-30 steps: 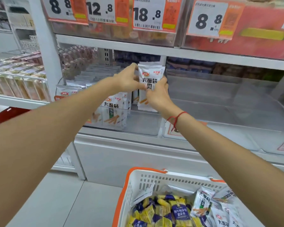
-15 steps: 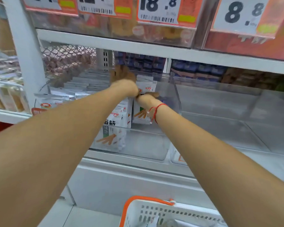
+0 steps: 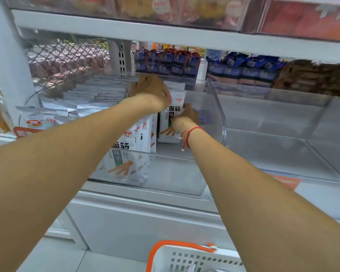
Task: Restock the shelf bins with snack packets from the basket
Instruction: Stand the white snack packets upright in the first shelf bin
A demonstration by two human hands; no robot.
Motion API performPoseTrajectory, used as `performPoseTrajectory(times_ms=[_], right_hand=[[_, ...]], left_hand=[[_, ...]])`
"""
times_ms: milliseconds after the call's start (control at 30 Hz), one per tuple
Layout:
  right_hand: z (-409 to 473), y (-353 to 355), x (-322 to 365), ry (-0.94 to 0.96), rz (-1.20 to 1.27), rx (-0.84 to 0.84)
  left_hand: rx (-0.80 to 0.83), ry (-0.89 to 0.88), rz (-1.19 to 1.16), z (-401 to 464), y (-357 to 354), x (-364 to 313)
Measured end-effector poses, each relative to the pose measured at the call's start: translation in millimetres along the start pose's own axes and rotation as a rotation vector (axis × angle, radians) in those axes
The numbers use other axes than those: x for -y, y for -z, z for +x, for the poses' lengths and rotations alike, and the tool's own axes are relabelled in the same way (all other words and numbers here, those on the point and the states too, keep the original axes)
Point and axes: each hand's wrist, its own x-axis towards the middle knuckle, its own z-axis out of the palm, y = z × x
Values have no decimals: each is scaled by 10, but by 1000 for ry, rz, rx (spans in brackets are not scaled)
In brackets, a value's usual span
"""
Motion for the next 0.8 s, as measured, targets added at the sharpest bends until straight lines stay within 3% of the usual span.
performPoseTrajectory(times_ms=[133,267,467,800], right_hand=[[-20,-4,-5,54,49,39],[-97,50,42,-43,2,16],[-197,13,-18,78,-452,212],[-13,-193,-90,185,-769,345]], left_hand=[[139,79,1,-12,-42,1],[186,65,24,-4,-36,45],[148,-10,41,-25,-95,61],[220,48,185,-51,-85,-22]])
